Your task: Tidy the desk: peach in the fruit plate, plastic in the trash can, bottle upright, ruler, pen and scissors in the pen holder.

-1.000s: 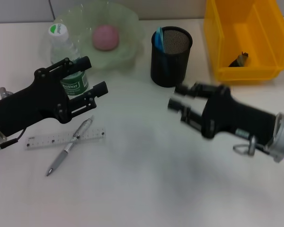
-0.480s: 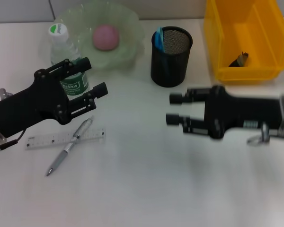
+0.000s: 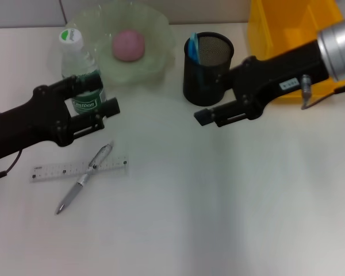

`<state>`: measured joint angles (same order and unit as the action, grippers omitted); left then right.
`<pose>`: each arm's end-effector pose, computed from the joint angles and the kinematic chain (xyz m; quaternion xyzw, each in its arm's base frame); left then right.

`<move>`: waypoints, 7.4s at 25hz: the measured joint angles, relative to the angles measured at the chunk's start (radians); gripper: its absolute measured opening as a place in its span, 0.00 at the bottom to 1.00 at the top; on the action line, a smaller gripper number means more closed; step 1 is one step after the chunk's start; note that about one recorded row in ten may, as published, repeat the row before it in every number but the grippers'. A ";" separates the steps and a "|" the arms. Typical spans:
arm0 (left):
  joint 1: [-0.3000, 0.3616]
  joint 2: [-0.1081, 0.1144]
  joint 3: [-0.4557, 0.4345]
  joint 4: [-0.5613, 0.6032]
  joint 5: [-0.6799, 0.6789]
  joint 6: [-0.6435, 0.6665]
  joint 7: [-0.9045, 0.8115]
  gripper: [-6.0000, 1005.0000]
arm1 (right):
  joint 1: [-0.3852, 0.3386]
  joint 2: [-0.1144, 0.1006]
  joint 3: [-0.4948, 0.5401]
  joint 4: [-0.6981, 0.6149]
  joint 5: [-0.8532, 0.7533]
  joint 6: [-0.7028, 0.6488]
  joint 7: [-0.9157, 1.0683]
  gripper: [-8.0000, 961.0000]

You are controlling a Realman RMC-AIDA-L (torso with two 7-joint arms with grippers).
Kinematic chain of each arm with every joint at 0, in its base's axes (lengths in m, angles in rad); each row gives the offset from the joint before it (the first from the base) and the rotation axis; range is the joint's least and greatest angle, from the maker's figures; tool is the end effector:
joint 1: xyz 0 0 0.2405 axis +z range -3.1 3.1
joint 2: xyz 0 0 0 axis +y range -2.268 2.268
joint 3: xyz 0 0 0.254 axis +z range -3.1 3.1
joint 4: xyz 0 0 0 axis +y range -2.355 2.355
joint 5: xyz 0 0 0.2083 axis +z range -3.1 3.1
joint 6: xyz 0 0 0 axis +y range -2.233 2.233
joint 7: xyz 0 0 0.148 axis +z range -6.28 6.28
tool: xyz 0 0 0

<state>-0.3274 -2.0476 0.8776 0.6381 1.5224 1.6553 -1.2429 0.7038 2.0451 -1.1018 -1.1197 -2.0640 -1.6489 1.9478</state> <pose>-0.2666 0.2894 0.0225 -0.8868 -0.1864 -0.3854 0.1739 0.1331 0.3616 0.0124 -0.9871 0.1372 0.0788 0.0253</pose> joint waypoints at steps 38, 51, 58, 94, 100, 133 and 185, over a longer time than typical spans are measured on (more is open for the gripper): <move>-0.002 0.009 -0.289 0.224 0.324 -0.008 -0.388 0.69 | 0.467 0.037 -0.190 0.273 -0.295 0.074 0.140 0.66; -0.013 0.009 -0.315 0.228 0.316 0.008 -0.378 0.69 | 0.577 0.049 -0.483 0.443 -0.134 0.375 0.170 0.71; -0.016 0.011 -0.308 0.230 0.315 0.010 -0.376 0.69 | 0.581 0.049 -0.594 0.457 -0.048 0.386 0.164 0.77; -0.006 -0.001 -0.315 0.221 0.315 0.006 -0.351 0.69 | 0.479 0.049 -0.965 0.392 0.105 0.649 0.172 0.77; -0.007 -0.004 -0.316 0.221 0.315 0.005 -0.351 0.69 | 0.471 0.049 -1.028 0.397 0.135 0.703 0.173 0.77; -0.024 -0.014 -0.316 0.211 0.315 -0.005 -0.339 0.69 | 0.431 0.049 -1.108 0.411 0.167 0.820 0.173 0.77; -0.053 -0.016 -0.316 0.193 0.275 -0.047 -0.326 0.69 | 0.386 0.049 -1.150 0.386 0.170 0.903 0.169 0.77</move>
<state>-0.3806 -2.0633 0.5614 0.8314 1.7977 1.6086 -1.5693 1.0899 2.0938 -2.2519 -0.7334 -1.8945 -0.7455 2.1163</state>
